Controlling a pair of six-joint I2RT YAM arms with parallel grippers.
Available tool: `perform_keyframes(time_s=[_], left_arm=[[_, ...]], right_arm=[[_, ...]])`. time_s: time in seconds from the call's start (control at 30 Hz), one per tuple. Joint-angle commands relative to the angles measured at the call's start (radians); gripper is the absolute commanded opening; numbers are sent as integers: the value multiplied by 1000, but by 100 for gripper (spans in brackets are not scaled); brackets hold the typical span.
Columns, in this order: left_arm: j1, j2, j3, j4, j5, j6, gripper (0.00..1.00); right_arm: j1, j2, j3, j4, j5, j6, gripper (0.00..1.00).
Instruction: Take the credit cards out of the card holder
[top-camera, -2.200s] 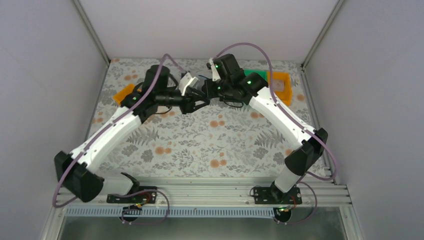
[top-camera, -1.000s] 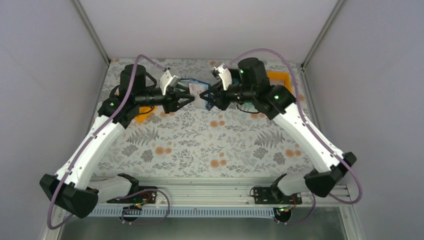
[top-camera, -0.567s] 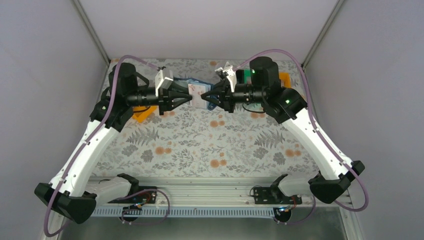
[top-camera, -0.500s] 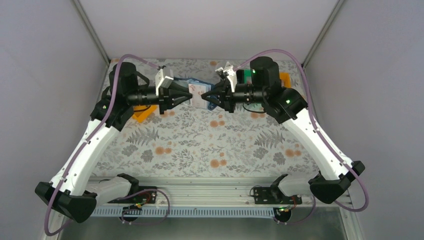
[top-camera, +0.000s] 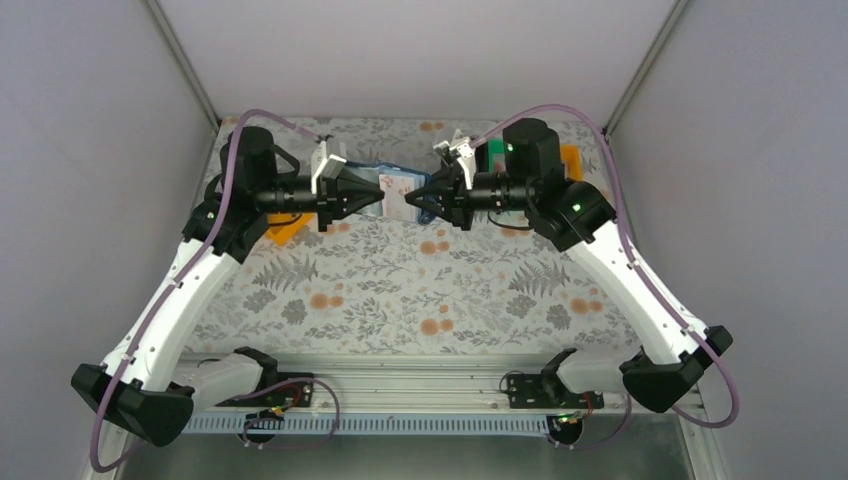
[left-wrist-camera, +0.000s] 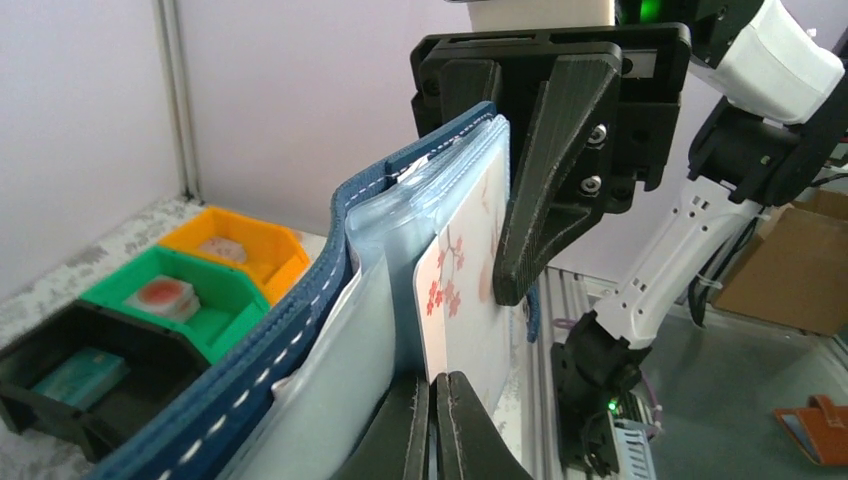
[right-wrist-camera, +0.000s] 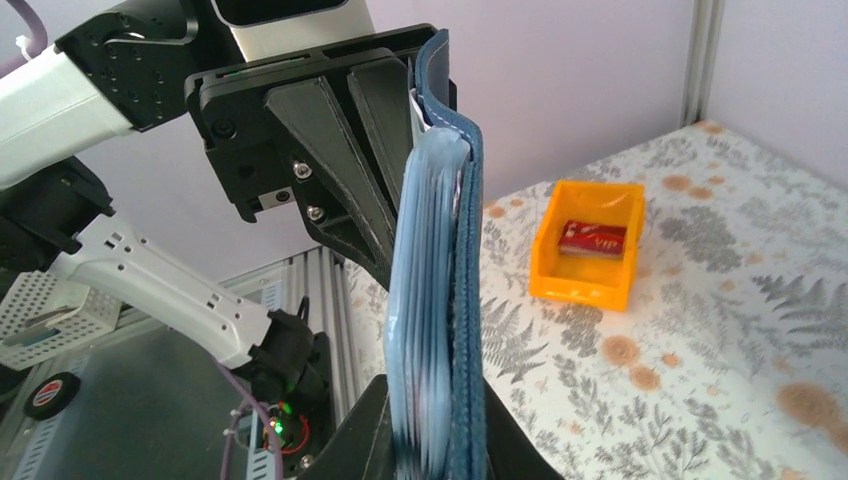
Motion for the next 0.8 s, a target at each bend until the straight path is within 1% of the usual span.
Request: perform_keyframes(time_s=[0.0, 0.17, 0.33, 0.5, 0.63, 0.7, 0.77], left_arm=[[-14, -8, -97, 30, 97, -1, 2], [-2, -22, -229, 67, 95, -36, 2], [4, -22, -239, 57, 117, 0, 2], [11, -20, -230, 50, 153, 15, 2], [21, -18, -196, -39, 195, 105, 2], [28, -12, -180, -86, 217, 156, 2], [34, -6, -172, -105, 228, 169, 2]], right_arm=[[10, 21, -75, 105, -122, -5, 13], [0, -1, -200, 141, -147, 17, 14], [-17, -34, -257, 145, -165, 21, 18], [-32, -40, -262, 133, -207, 5, 14], [-62, -46, -250, 99, -241, -27, 4], [-69, -41, -235, 77, -279, -47, 5], [-71, -34, -225, 56, -289, -62, 5]])
